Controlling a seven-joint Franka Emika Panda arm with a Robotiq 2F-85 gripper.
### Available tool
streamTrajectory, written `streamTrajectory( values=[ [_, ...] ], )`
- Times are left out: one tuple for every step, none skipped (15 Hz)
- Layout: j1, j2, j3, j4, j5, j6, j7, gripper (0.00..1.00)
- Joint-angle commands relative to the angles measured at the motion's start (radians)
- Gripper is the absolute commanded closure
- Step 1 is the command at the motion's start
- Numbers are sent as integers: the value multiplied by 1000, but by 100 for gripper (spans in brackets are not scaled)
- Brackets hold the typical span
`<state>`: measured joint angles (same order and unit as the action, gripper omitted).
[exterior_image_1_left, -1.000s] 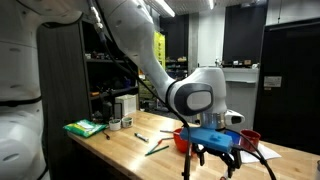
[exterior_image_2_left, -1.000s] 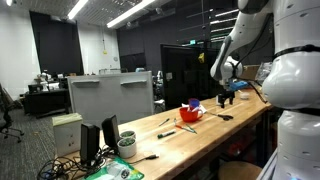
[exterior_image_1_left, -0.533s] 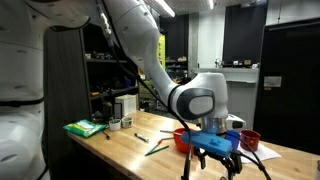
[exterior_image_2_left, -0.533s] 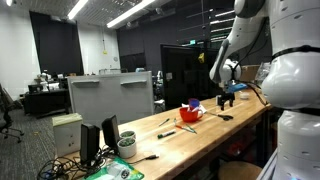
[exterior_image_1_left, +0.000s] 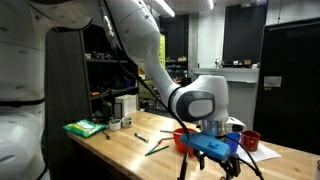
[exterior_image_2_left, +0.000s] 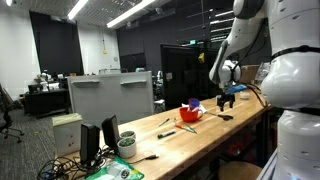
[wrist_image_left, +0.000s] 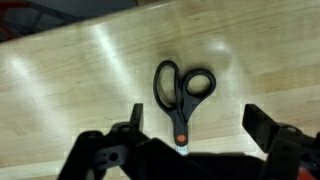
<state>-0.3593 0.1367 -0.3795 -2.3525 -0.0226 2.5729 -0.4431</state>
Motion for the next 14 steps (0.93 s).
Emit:
streamTrajectory(
  values=[
    [-17,-3,18,0,-8,-2,7,0],
    [-17,-3,19,0,-8,-2,7,0],
    [-17,-3,19,0,-8,-2,7,0],
    [-17,-3,19,0,-8,-2,7,0],
    [-17,3,20,1,-6,-3,6,0],
    [-17,11,21,3,-8,-2,10,0],
    [-17,16,21,3,-10,1,11,0],
    [-17,23,21,4,-13,3,13,0],
    [-19,30,21,7,-13,3,11,0],
    [-20,38,22,9,-13,2,11,0],
    [-21,46,22,12,-12,1,10,0],
    [-23,53,23,14,-12,2,10,0],
    [-24,59,22,17,-14,0,12,0],
    [-26,68,23,22,-12,0,10,0]
  ],
)
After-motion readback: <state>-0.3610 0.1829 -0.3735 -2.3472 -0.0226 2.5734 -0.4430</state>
